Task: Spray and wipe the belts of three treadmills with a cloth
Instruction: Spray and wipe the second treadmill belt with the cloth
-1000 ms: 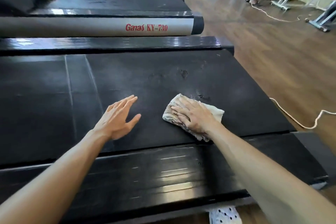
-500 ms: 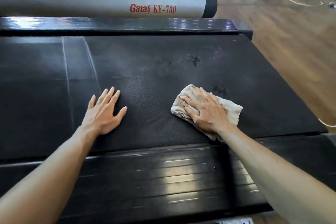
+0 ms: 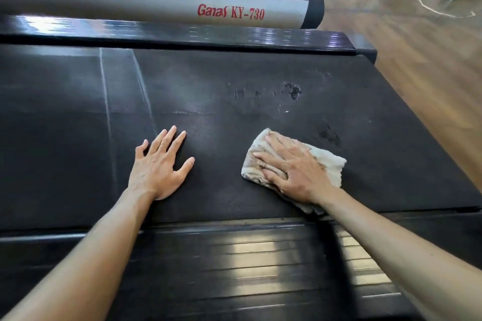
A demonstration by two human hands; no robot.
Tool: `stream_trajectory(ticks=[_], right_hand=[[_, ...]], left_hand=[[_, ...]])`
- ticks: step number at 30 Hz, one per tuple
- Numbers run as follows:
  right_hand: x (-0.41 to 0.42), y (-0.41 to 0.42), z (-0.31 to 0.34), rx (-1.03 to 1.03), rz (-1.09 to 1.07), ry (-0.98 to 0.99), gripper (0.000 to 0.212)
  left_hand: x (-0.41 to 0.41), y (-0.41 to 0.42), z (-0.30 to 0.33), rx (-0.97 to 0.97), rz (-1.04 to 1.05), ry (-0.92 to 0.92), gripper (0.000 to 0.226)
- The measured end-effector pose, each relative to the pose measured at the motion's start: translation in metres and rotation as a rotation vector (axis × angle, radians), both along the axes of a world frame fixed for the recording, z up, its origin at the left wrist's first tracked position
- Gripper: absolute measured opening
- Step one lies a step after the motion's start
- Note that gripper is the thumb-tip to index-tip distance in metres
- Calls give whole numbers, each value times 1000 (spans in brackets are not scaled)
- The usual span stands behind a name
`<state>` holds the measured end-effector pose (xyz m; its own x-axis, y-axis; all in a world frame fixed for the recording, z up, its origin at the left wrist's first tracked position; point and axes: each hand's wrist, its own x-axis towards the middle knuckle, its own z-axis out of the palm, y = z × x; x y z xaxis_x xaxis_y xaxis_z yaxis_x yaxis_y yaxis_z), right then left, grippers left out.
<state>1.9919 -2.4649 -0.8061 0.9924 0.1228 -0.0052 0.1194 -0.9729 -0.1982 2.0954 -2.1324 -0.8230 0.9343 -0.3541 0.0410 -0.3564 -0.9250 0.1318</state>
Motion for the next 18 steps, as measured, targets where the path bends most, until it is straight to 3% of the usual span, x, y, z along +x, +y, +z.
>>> stream_trajectory(ticks=[3,8,13,18], right_hand=[[-10,-20,0,17,75,-15,54],[30,5,4,-40,-95,37,66],[0,-17,-6,-8,209,-34,53],[33,-14,6,-48,83,4,63]], left_hand=[[-1,0,-2,-3,-12,8,85],[1,-1,-2,-3,-18,4,85],[2,1,-4,-30,-21,-12,83],[0,1,-4,-26,-15,0,85]])
